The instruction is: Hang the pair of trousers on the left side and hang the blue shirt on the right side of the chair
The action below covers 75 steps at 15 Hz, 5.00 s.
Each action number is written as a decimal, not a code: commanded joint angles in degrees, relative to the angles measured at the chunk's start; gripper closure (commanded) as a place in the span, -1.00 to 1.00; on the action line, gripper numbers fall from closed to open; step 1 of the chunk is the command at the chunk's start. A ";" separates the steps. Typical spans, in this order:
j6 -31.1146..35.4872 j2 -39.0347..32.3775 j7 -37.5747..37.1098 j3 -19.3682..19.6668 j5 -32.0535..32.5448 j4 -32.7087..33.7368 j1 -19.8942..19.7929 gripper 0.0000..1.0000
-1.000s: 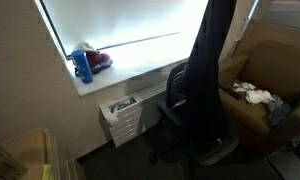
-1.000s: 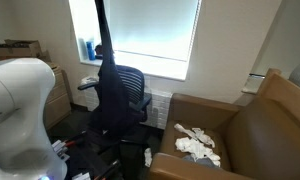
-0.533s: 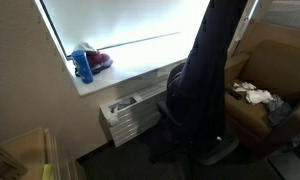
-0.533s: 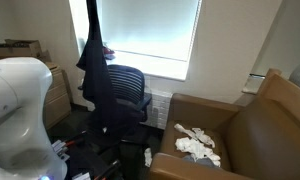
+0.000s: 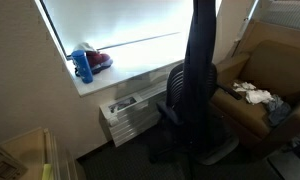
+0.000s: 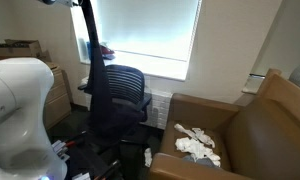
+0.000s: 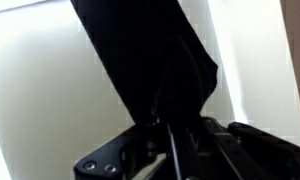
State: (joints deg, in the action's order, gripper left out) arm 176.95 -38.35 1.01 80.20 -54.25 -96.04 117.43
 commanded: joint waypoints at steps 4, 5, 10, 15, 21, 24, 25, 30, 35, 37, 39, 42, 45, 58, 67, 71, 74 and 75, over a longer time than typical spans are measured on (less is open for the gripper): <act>-11.46 1.82 -6.68 -26.08 14.47 8.45 -18.70 0.95; -13.49 1.98 -8.13 -30.33 18.28 10.78 -21.92 0.95; -26.71 1.12 -4.10 -45.17 23.91 24.78 -31.47 0.95; -38.80 -0.31 -3.13 -68.04 33.95 32.26 -45.95 0.95; -53.10 -10.10 0.78 -81.09 44.88 35.76 -60.65 0.95; -45.28 -17.33 -1.36 -81.74 52.24 41.96 -63.46 0.95; -44.67 -19.25 -1.27 -82.53 53.40 43.99 -64.11 0.95; -43.68 -32.39 3.59 -85.06 51.97 56.15 -63.72 0.95; -41.22 -35.41 0.04 -83.67 54.47 54.58 -62.82 0.75; -41.07 -35.69 0.06 -83.69 54.43 54.69 -62.79 0.49; -41.23 -34.89 0.07 -83.71 54.41 54.92 -62.78 0.29; -41.47 -34.34 0.07 -83.71 54.40 54.91 -62.76 -0.21; -40.17 -26.53 -11.39 -76.82 57.08 49.75 -61.43 -0.50; -35.03 -12.69 -44.53 -56.39 61.35 39.42 -57.45 -1.00; -31.29 -6.28 -58.53 -47.65 59.02 29.00 -61.33 -1.00; -30.99 -3.81 -65.31 -41.54 58.79 21.28 -64.21 -1.00; -31.20 -4.50 -70.21 -38.07 58.30 15.07 -65.95 -1.00; -30.71 -4.93 -71.48 -38.13 57.13 12.95 -66.94 -1.00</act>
State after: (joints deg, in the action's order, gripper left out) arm 144.19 -44.61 -67.11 41.44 4.74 -74.94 51.30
